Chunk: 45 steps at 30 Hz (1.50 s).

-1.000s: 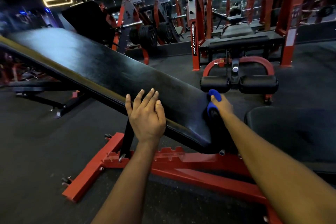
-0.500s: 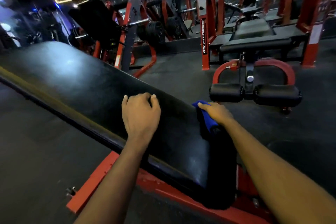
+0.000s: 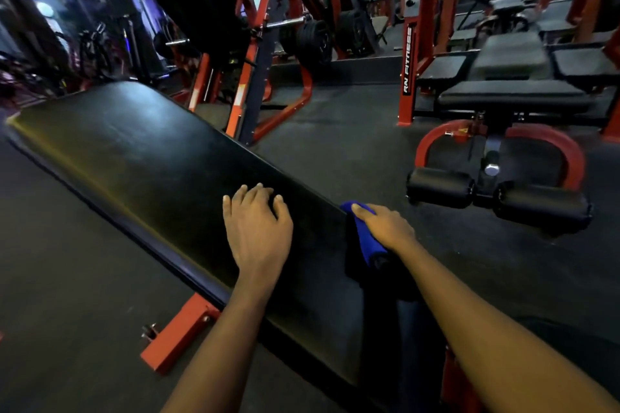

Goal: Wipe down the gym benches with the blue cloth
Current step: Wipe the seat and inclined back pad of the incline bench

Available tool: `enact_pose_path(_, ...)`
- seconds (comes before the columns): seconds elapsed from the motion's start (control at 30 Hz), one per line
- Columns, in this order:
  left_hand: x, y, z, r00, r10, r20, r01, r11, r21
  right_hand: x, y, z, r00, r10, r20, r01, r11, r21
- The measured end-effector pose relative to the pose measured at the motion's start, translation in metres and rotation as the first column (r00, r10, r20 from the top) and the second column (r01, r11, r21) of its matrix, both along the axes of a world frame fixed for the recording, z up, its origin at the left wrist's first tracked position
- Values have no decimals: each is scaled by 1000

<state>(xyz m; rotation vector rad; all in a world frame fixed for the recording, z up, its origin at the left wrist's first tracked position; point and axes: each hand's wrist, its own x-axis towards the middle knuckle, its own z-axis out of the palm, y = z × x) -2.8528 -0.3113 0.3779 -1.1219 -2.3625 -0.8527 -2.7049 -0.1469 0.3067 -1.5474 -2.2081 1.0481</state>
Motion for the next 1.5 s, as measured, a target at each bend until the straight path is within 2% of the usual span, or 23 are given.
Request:
enact_pose_path(0.1,-6,-2,7,999,37,0,-37,999,21,3,2,2,998,-29,50,31,998,-45)
enact_pose_path(0.17,-18,-9,11,996,85,-3,-84,995,50,-20,0,16,997,-18,79,19,1000,-15)
enact_pose_path(0.33,-55,-29,27,958,286,15,-286,954,92,-95,-11,59,994,108,-29,-104,987,120)
enact_pose_path(0.5,-91,-51,42,915,386,113,-399,909,120,-91,-10,53,996,80,-32,-77,993,84)
enact_pose_path(0.63,-114,-62,49,910,377,171,-403,902,155,-132,-9,75,998,35,43,-39,995,91)
enact_pose_path(0.83,-154,-68,59,908,329,260,-393,884,252,-149,-6,82,987,157,-40,-150,978,144)
enact_pose_path(1.0,-182,-68,72,866,259,427,-418,844,336,-167,-6,85,996,75,40,-80,983,164)
enact_pose_path(1.1,-184,-66,71,847,232,478,-430,828,361,-201,6,98,984,174,-32,-168,978,126)
enact_pose_path(1.23,-185,-66,68,839,243,486,-446,819,361,-186,1,91,973,222,-69,-204,958,202)
enact_pose_path(1.33,-187,-66,66,844,247,476,-442,824,355,-170,-12,82,990,137,15,-136,954,267)
enact_pose_path(1.4,-186,-67,65,845,260,467,-446,824,349,-187,-12,93,993,98,68,-113,959,258)
enact_pose_path(1.5,-185,-66,66,844,251,473,-446,819,362,-220,-6,109,990,140,29,-143,957,253)
